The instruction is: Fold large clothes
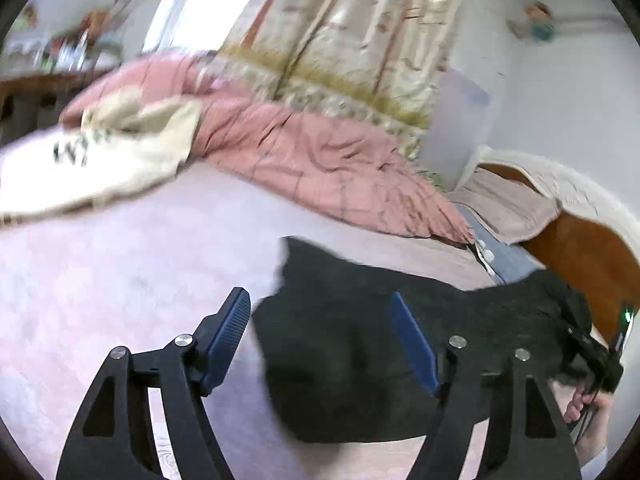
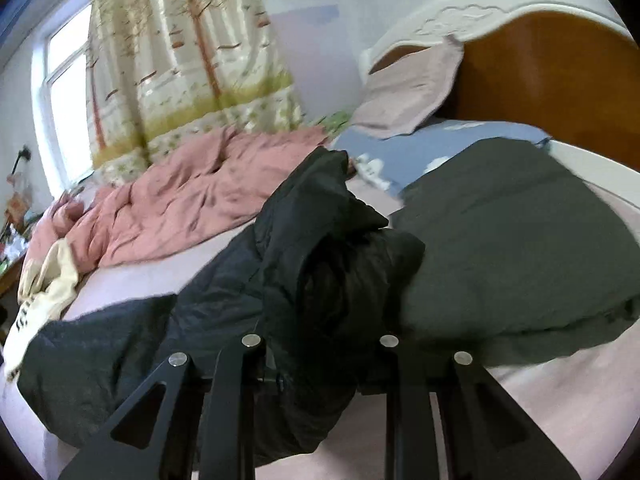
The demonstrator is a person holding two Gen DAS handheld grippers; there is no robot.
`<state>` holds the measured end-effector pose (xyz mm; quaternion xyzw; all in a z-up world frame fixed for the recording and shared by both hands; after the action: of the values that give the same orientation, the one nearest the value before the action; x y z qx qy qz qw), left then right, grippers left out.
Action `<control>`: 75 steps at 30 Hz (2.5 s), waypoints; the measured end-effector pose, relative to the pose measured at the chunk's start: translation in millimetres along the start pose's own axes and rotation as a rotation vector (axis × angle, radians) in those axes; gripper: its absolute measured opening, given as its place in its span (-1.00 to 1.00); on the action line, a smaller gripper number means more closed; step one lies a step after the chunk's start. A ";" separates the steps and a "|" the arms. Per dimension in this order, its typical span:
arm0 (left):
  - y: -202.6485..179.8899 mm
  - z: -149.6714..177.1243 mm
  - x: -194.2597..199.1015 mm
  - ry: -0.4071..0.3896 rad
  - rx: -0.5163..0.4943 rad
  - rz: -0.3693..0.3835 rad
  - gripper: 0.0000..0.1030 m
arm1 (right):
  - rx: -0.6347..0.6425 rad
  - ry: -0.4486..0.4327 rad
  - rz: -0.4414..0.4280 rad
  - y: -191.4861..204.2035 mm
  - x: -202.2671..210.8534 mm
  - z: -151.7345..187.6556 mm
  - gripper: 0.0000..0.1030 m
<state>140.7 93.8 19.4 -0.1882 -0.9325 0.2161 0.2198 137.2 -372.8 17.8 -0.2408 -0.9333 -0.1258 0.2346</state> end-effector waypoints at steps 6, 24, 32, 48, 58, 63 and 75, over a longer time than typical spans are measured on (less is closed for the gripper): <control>29.4 21.2 -32.9 0.133 0.098 0.083 0.39 | 0.009 -0.089 0.104 -8.6 15.5 -13.6 -0.51; 26.7 73.5 -81.8 0.325 0.124 0.010 -0.23 | 0.055 -0.088 -0.383 177.1 128.1 -28.3 -0.51; 25.0 55.4 -66.1 0.280 0.112 0.014 -0.25 | 0.332 -0.039 -0.427 265.1 139.6 63.0 -0.51; 22.9 -19.1 16.2 -0.044 0.013 0.050 -0.22 | 0.494 -0.128 -0.398 293.3 154.4 121.8 0.74; -43.7 -28.2 18.7 -0.068 -0.134 0.216 0.17 | 0.245 -0.156 -0.252 213.8 147.1 42.1 0.74; -88.2 -34.4 8.4 -0.021 -0.254 0.239 0.32 | 0.322 0.019 -0.163 189.1 87.8 46.0 0.74; -75.8 -30.5 -32.7 0.048 -0.254 0.115 0.50 | 0.427 0.171 -0.376 226.4 64.2 118.7 0.79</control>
<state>163.5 25.7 70.1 -0.2729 -0.9345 0.1040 0.2037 157.9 -113.5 -24.5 0.0024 -0.9437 0.0125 0.3305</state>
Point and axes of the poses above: each gripper's, at about its wrist camera, not at the fingertips, and x roughly against the way its jaws point, y to its left, z to its underside, the point moved 7 cm from there along -x, roughly the way its jaws point, and after that the axes turned 15 degrees about z, right-handed, at the moved point
